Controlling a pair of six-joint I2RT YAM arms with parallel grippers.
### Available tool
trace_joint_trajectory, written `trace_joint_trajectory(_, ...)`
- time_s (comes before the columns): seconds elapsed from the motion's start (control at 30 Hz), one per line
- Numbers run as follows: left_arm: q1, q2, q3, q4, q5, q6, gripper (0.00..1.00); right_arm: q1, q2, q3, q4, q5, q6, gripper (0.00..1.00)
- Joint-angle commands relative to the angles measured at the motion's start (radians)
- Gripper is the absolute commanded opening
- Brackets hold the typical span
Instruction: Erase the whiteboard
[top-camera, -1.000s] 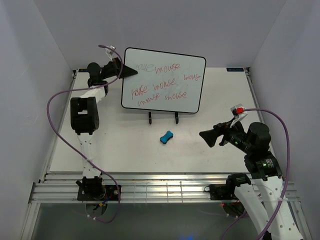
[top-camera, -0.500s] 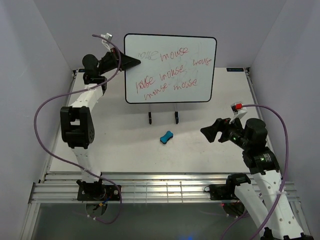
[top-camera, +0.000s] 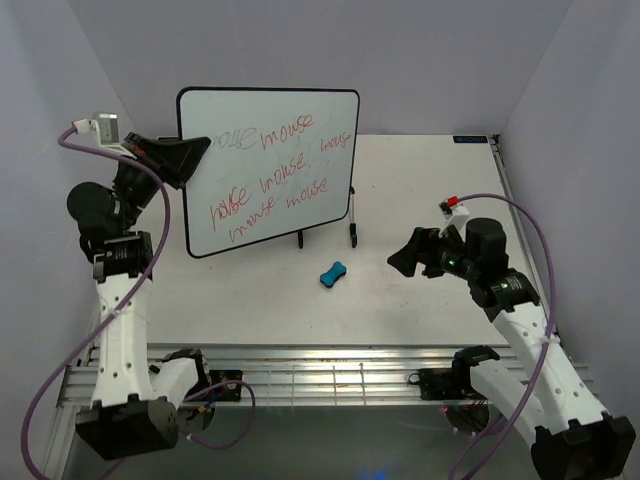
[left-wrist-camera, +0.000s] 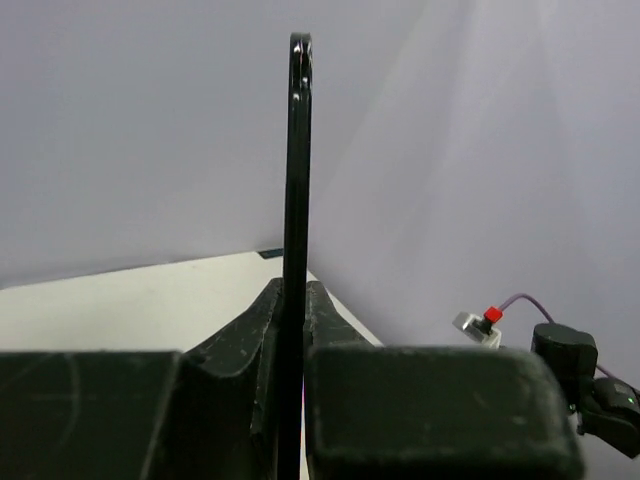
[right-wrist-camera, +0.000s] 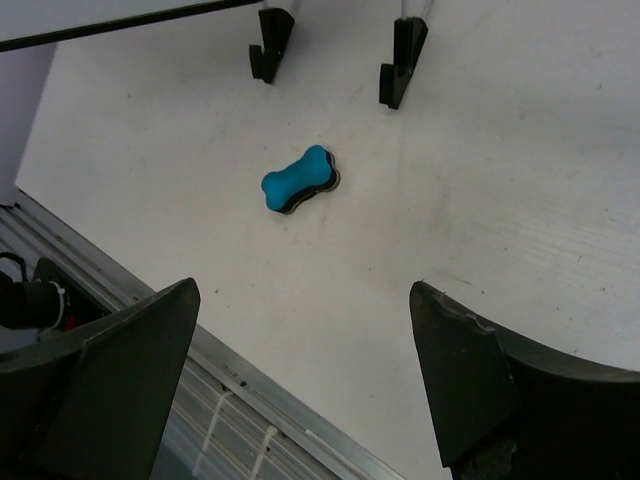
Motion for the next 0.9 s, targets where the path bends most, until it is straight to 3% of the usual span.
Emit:
trace_joint_trajectory(0.0,0.003,-0.123,0.062,-0.273,-0.306,0.114,0.0,0.127,0.097,0.07,0.055,0.074,0.029,0.91)
trace_joint_trajectory(0.13,0.003,-0.206,0.059,-0.405,-0.376,0.147,0.0,0.31,0.222,0.127,0.067,0.289,0.041,0.9)
trace_joint_trajectory(0.23,0.001,-0.22,0.035,-0.443,-0.376,0.114,0.0,0.315,0.24,0.083,0.149,0.262,0.086,0.91)
trace_joint_trajectory(0.33,0.0,-0.298,0.096,-0.61,-0.499,0.188,0.0,0.351,0.254,0.083,0.183,0.25,0.11,0.91)
trace_joint_trajectory(0.37,-0.008,-0.309,0.128,-0.658,-0.615,0.218,0.0,0.367,0.288,0.097,0.175,0.268,0.106,0.91)
trace_joint_trajectory(0.5,-0.052,-0.34,0.214,-0.761,-0.754,0.321,0.0,0.476,0.38,0.147,0.149,0.447,0.135,0.9)
trace_joint_trajectory(0.63,-0.072,-0.377,0.243,-0.832,-0.817,0.361,0.0,0.583,0.46,0.169,0.134,0.763,0.257,0.9)
trace_joint_trajectory(0.87,-0.141,-0.438,0.231,-0.916,-0.867,0.423,0.0,0.632,0.633,0.245,0.149,0.794,0.468,0.91)
